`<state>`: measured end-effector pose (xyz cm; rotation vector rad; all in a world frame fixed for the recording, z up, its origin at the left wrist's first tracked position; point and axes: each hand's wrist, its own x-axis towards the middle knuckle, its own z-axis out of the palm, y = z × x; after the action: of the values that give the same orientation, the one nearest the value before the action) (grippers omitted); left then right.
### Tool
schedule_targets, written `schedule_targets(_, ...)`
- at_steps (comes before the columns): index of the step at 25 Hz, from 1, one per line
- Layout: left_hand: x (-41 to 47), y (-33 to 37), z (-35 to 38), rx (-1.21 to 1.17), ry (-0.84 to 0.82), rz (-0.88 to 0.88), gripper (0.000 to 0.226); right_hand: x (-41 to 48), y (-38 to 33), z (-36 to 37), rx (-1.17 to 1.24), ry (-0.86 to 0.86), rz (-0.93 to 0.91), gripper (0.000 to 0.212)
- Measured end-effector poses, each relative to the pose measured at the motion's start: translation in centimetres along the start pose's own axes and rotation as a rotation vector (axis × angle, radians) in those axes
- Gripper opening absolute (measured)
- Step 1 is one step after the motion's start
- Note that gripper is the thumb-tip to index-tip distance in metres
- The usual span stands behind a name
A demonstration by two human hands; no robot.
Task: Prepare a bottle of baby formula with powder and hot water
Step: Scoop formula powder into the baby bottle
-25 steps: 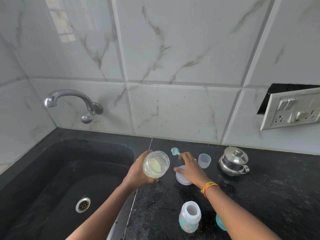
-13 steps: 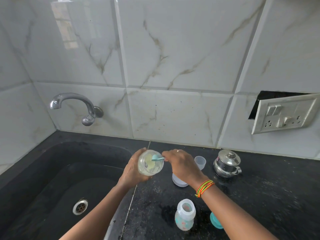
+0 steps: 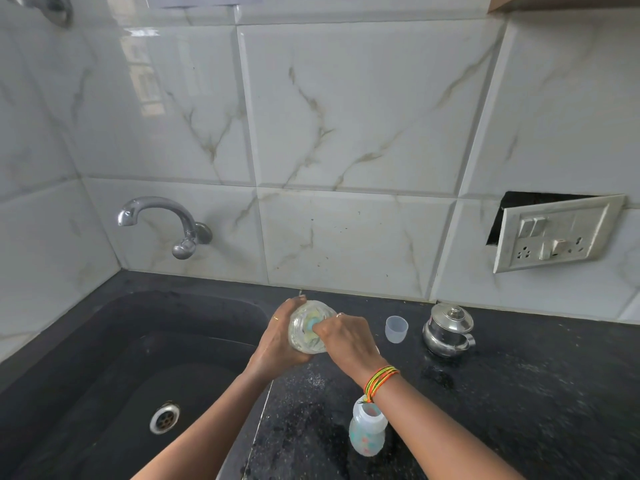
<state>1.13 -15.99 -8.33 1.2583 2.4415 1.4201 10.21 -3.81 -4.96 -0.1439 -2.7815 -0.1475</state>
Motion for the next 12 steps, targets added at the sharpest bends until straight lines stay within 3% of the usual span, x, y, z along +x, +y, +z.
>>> schedule_targets(2, -0.2, 0.1, 0.0, 0.008, 0.008, -0.004, 0.095, 0.0, 0.1, -0.3, 0.033, 0.010, -0.013, 0.004)
schedule_targets(5, -0.3, 0.3, -0.1, 0.021, -0.004, -0.009, 0.100, -0.1, -0.2, -1.6, 0.151, 0.042, 0.012, 0.006)
schedule_targets(9, -0.2, 0.5, -0.1, 0.035, -0.020, -0.007, 0.103, -0.2, -0.5, -1.4, 0.048, 0.016, -0.125, 0.020)
schedule_targets(12, -0.5, 0.3, 0.0, 0.057, -0.019, -0.004, 0.103, -0.3, 0.3, -1.4, 0.105, -0.025, -0.112, 0.015)
